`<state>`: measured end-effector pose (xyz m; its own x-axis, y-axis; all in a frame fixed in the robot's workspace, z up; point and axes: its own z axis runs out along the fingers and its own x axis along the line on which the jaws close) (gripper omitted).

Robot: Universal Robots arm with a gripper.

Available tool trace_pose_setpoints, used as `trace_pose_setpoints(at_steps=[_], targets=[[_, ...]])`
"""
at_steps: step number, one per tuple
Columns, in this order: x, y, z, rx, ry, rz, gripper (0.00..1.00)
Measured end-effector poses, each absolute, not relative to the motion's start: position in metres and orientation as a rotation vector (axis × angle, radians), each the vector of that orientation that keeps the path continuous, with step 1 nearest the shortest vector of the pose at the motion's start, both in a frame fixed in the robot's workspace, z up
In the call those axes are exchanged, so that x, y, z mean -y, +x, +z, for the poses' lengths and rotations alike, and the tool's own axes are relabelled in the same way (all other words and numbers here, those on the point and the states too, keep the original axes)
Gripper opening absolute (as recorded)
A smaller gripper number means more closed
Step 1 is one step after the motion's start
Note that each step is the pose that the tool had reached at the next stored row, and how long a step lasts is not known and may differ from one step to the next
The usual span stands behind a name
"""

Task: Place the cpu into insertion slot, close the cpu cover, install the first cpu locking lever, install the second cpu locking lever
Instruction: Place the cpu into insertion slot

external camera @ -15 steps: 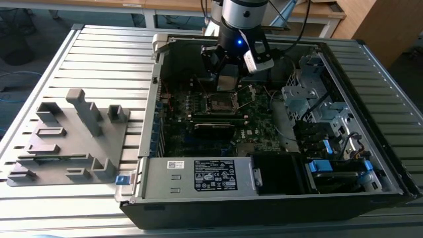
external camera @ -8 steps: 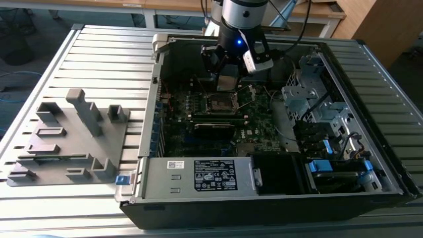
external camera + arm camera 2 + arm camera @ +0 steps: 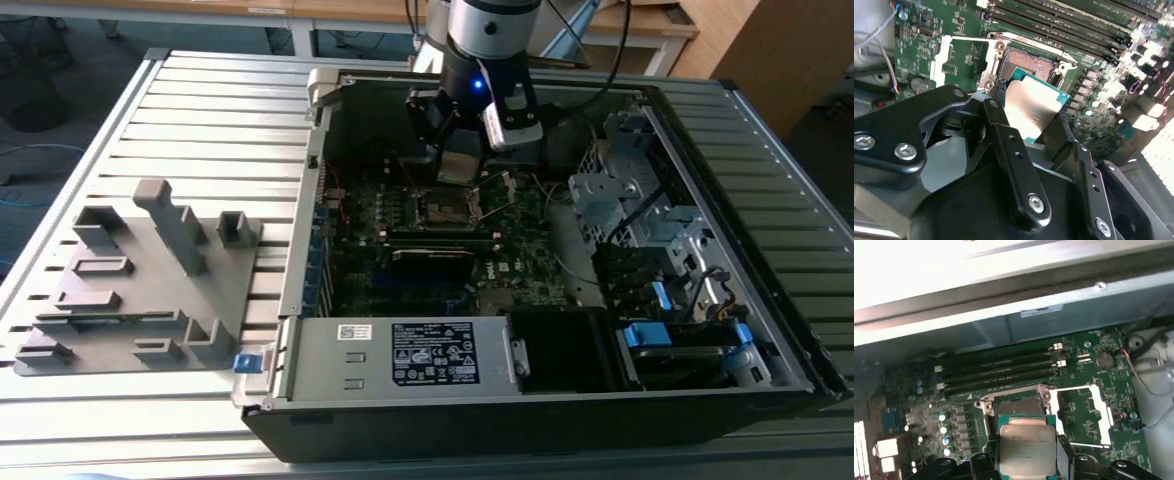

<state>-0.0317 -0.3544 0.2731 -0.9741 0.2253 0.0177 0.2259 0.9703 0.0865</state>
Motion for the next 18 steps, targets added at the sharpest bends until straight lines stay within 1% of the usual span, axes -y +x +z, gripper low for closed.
trace_pose_setpoints(at_steps=[18], targets=[[0.3544,-0.0318,0.2723,3.025,-0.859,-0.139,0.54]])
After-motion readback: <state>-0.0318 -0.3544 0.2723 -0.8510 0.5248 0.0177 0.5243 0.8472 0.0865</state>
